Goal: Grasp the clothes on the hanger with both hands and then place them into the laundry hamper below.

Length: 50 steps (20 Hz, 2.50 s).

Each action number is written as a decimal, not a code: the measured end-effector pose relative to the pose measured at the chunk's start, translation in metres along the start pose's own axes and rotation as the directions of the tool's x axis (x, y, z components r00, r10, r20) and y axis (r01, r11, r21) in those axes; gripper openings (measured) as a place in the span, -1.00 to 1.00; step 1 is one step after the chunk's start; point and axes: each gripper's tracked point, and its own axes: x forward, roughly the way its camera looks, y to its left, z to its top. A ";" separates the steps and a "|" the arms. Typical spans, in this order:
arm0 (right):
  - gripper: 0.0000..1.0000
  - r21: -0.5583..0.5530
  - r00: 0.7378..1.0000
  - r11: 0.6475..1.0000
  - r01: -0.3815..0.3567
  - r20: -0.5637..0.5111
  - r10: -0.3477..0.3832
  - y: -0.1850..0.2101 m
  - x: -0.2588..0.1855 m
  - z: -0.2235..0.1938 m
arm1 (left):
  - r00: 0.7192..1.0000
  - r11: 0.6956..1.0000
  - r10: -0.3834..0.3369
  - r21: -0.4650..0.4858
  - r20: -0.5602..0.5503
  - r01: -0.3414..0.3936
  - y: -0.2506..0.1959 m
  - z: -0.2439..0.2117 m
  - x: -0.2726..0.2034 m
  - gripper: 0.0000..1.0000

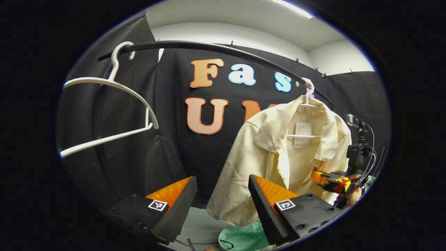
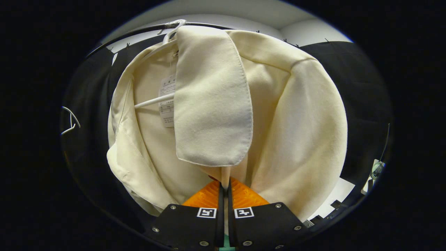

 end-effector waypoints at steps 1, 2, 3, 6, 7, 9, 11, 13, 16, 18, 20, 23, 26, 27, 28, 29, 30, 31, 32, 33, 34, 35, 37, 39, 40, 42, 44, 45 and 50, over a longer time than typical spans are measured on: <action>-0.92 0.009 1.000 1.000 -0.003 -0.004 0.003 -0.003 -0.005 0.001 | 1.000 1.000 -0.010 0.001 -0.002 0.010 -0.007 -0.001 0.002 0.94; -0.94 0.017 1.000 1.000 -0.006 -0.003 0.006 -0.007 -0.010 0.003 | 1.000 1.000 -0.021 0.001 -0.006 0.021 -0.015 -0.002 0.004 0.94; -0.97 0.021 1.000 1.000 -0.008 -0.001 0.008 -0.010 -0.015 0.004 | 0.999 0.999 -0.033 -0.003 -0.010 0.033 -0.023 -0.004 0.004 0.94; -1.00 0.022 1.000 1.000 -0.012 -0.010 0.012 -0.021 -0.029 0.007 | 0.997 0.997 -0.072 -0.027 -0.030 0.072 -0.051 -0.008 0.005 0.94; -1.00 0.026 1.000 1.000 -0.015 -0.011 0.015 -0.025 -0.033 0.008 | 0.996 0.996 -0.085 -0.027 -0.032 0.084 -0.060 -0.008 0.006 0.94; -1.00 0.030 1.000 0.999 -0.021 -0.017 0.021 -0.033 -0.040 0.012 | 0.994 0.995 -0.103 -0.016 -0.044 0.102 -0.075 -0.012 0.013 0.94; -1.00 0.026 0.999 0.999 -0.038 -0.022 0.039 -0.038 -0.047 0.016 | 0.991 0.993 -0.119 -0.010 -0.056 0.118 -0.091 -0.014 0.023 0.94; -1.00 0.016 0.999 0.999 -0.049 -0.021 0.050 -0.043 -0.055 0.019 | 0.991 0.992 -0.125 -0.015 -0.054 0.124 -0.102 -0.014 0.033 0.94; -1.00 0.004 0.997 0.998 -0.068 -0.026 0.069 -0.046 -0.067 0.022 | 0.988 0.990 -0.142 -0.018 -0.055 0.141 -0.122 -0.014 0.053 0.94; -1.00 -0.001 0.997 0.997 -0.079 -0.022 0.079 -0.048 -0.074 0.025 | 0.989 0.990 -0.140 -0.014 -0.046 0.140 -0.128 -0.013 0.067 0.94; -1.00 -0.004 0.996 0.996 -0.088 -0.019 0.088 -0.049 -0.079 0.027 | 0.990 0.992 -0.128 -0.020 -0.051 0.127 -0.132 -0.018 0.083 0.87; -1.00 -0.008 0.995 0.995 -0.101 -0.012 0.101 -0.049 -0.087 0.032 | 0.991 0.993 -0.115 -0.045 -0.066 0.112 -0.136 -0.027 0.109 0.95; -1.00 -0.013 0.994 0.994 -0.106 -0.003 0.106 -0.052 -0.093 0.037 | 0.988 0.992 -0.121 -0.037 -0.098 0.118 -0.138 -0.037 0.131 0.94; -1.00 -0.012 0.994 0.994 -0.105 -0.001 0.105 -0.051 -0.094 0.039 | 0.987 0.993 -0.118 -0.033 -0.109 0.115 -0.138 -0.041 0.136 0.94; -1.00 -0.011 0.995 0.995 -0.104 0.001 0.104 -0.052 -0.095 0.041 | 0.986 0.993 -0.120 -0.031 -0.117 0.117 -0.138 -0.043 0.139 0.95; -0.99 -0.011 0.995 0.995 -0.102 0.002 0.102 -0.053 -0.095 0.043 | 0.985 0.992 -0.126 -0.035 -0.121 0.123 -0.140 -0.044 0.142 0.94; -1.00 -0.010 0.995 0.995 -0.099 0.004 0.099 -0.055 -0.096 0.043 | 0.984 0.992 -0.127 -0.039 -0.121 0.124 -0.140 -0.044 0.145 0.91; -1.00 -0.009 0.995 0.995 -0.096 0.006 0.096 -0.056 -0.097 0.044 | 0.984 0.991 -0.133 -0.044 -0.119 0.129 -0.141 -0.044 0.147 0.86; -1.00 -0.008 0.996 0.996 -0.093 0.007 0.093 -0.058 -0.099 0.045 | 0.982 0.989 -0.145 -0.049 -0.118 0.140 -0.143 -0.044 0.148 0.68; -1.00 -0.006 0.996 0.996 -0.091 0.008 0.091 -0.058 -0.100 0.046 | 0.982 0.988 -0.149 -0.051 -0.115 0.144 -0.143 -0.043 0.148 0.56; -1.00 -0.004 0.996 0.996 -0.088 0.008 0.088 -0.059 -0.100 0.046 | 0.983 0.989 -0.146 -0.049 -0.113 0.141 -0.140 -0.043 0.148 0.37; -1.00 -0.001 0.996 0.996 -0.086 0.010 0.086 -0.059 -0.101 0.047 | 0.984 0.990 -0.140 -0.047 -0.112 0.135 -0.138 -0.043 0.148 0.16; -1.00 0.001 0.997 0.997 -0.080 0.013 0.080 -0.060 -0.103 0.047 | 0.984 0.989 -0.141 -0.051 -0.113 0.136 -0.136 -0.042 0.148 -0.27; -1.00 0.002 0.997 0.997 -0.079 0.016 0.079 -0.057 -0.104 0.047 | 0.978 0.985 -0.169 -0.060 -0.122 0.163 -0.139 -0.043 0.148 -0.46; -1.00 0.006 0.997 0.997 -0.077 0.015 0.077 -0.056 -0.104 0.047 | 0.978 0.985 -0.170 -0.059 -0.122 0.164 -0.136 -0.042 0.148 -0.46; -1.00 0.014 0.997 0.997 -0.071 0.021 0.071 -0.054 -0.104 0.045 | 0.979 0.988 -0.152 -0.047 -0.133 0.147 -0.129 -0.043 0.146 -0.73; -1.00 0.019 0.997 0.998 -0.067 0.030 0.066 -0.052 -0.106 0.047 | 0.967 0.978 -0.206 -0.054 -0.152 0.200 -0.138 -0.043 0.138 -0.80; -0.99 0.020 0.997 0.998 -0.065 0.035 0.064 -0.052 -0.107 0.048 | 0.961 0.974 -0.226 -0.052 -0.157 0.220 -0.139 -0.040 0.135 -0.80; -1.00 0.033 0.997 0.998 -0.051 0.060 0.049 -0.049 -0.119 0.057 | 0.960 0.969 -0.247 -0.028 -0.134 0.245 -0.126 -0.025 0.117 -0.87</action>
